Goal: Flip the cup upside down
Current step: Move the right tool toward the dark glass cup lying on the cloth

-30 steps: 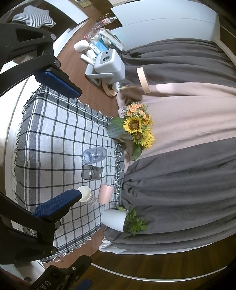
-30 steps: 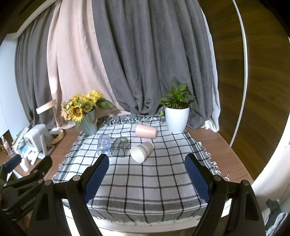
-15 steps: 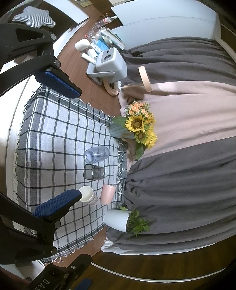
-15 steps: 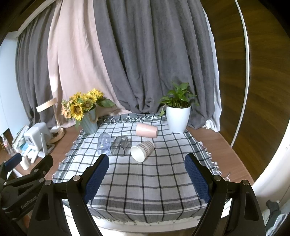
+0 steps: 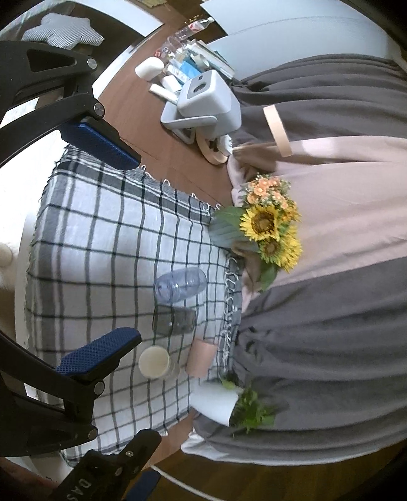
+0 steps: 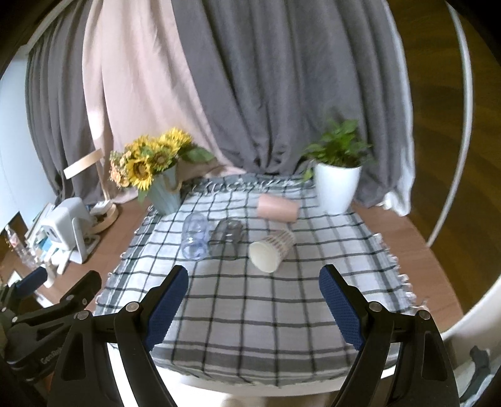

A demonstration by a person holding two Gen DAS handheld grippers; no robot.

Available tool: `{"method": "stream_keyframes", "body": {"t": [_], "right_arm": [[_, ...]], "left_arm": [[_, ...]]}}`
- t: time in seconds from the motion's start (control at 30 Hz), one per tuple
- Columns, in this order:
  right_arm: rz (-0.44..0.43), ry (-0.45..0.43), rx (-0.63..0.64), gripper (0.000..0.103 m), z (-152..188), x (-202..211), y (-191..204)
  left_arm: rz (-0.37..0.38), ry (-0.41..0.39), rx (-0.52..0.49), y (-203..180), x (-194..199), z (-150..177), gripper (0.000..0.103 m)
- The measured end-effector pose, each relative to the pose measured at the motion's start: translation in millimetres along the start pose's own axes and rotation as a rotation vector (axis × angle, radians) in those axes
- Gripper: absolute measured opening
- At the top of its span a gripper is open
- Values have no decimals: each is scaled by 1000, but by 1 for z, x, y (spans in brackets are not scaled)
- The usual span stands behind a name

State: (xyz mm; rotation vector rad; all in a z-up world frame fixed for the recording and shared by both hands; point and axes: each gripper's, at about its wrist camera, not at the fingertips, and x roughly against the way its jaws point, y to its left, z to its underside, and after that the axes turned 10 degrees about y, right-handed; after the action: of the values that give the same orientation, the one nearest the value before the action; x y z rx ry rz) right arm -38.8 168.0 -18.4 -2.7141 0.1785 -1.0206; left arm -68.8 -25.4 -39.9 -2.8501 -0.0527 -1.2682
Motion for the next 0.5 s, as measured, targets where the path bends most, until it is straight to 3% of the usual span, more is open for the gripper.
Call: {"method": "stream_keyframes", "body": {"t": [0.27,0.5], "right_arm": [[-3,138,4,85,-51,-77,31],[-7,246,12,85,-94,-155,54]], "left_arm": [[61,92,4,20,-72,-48,103],[26,142,-13,28,-134,-83,102]]}}
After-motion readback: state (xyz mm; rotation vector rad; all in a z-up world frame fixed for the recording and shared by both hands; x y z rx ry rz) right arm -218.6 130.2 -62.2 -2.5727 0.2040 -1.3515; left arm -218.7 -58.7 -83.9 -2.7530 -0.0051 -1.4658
